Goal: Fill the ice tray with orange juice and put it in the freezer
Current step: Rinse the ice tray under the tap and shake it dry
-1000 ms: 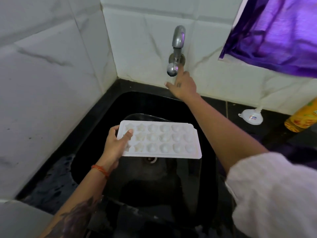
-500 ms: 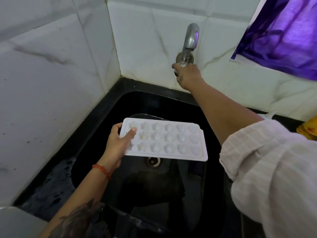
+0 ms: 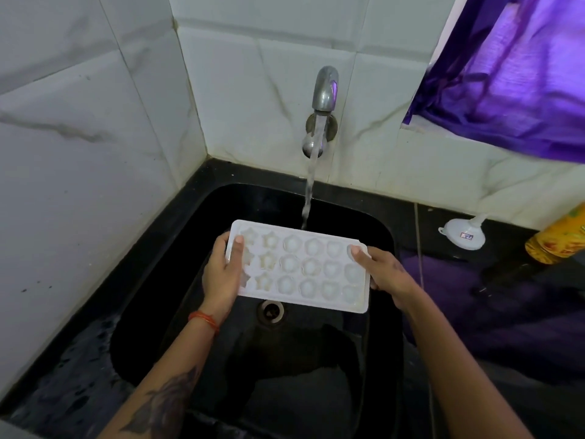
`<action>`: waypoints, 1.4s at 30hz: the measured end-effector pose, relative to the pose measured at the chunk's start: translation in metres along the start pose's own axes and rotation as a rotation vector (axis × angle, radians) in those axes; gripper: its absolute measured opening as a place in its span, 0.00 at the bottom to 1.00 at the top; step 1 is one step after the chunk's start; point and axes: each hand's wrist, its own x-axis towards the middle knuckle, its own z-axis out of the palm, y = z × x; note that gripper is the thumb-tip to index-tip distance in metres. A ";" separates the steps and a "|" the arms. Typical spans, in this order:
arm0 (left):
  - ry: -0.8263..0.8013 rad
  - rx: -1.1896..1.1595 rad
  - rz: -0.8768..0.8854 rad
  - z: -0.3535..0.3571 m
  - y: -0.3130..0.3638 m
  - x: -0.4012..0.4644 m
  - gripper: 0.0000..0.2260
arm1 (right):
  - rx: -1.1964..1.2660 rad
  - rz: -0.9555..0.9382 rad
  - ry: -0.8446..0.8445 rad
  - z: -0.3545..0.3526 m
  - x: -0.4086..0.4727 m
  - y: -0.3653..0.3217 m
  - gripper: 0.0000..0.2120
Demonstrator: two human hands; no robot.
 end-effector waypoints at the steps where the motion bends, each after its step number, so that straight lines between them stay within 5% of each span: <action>1: -0.029 0.017 -0.004 0.004 0.002 0.000 0.14 | 0.036 -0.036 0.032 -0.002 0.000 0.004 0.15; 4: -0.119 -0.159 -0.198 0.016 0.012 0.009 0.30 | 0.202 -0.135 0.091 -0.006 0.001 0.010 0.07; 8: -0.286 -0.653 -0.575 0.022 0.021 0.021 0.28 | 0.463 -0.218 0.091 -0.014 -0.002 0.013 0.15; 12: -0.291 -0.860 -0.553 0.031 0.026 0.021 0.12 | 0.703 -0.080 0.153 -0.019 -0.003 0.026 0.19; 16: -0.371 -0.838 -0.503 0.038 0.025 0.023 0.15 | 0.929 0.055 0.250 -0.017 -0.001 0.033 0.15; 19: -0.422 -0.720 -0.444 0.043 0.028 0.025 0.19 | 0.746 0.135 0.305 -0.010 0.006 0.036 0.11; 22: -0.410 -0.636 -0.405 0.038 0.029 0.031 0.19 | 0.553 0.092 0.292 -0.001 0.009 0.030 0.21; 30: -0.124 -0.342 -0.544 0.006 -0.011 0.047 0.17 | 0.180 -0.219 0.283 0.022 0.019 -0.036 0.31; 36: -0.021 -0.434 -0.760 0.010 -0.025 0.036 0.12 | -0.071 -0.308 0.188 0.040 0.031 -0.081 0.28; 42: -0.003 -0.463 -0.747 0.012 -0.014 0.036 0.13 | -0.103 -0.344 0.128 0.040 0.041 -0.110 0.22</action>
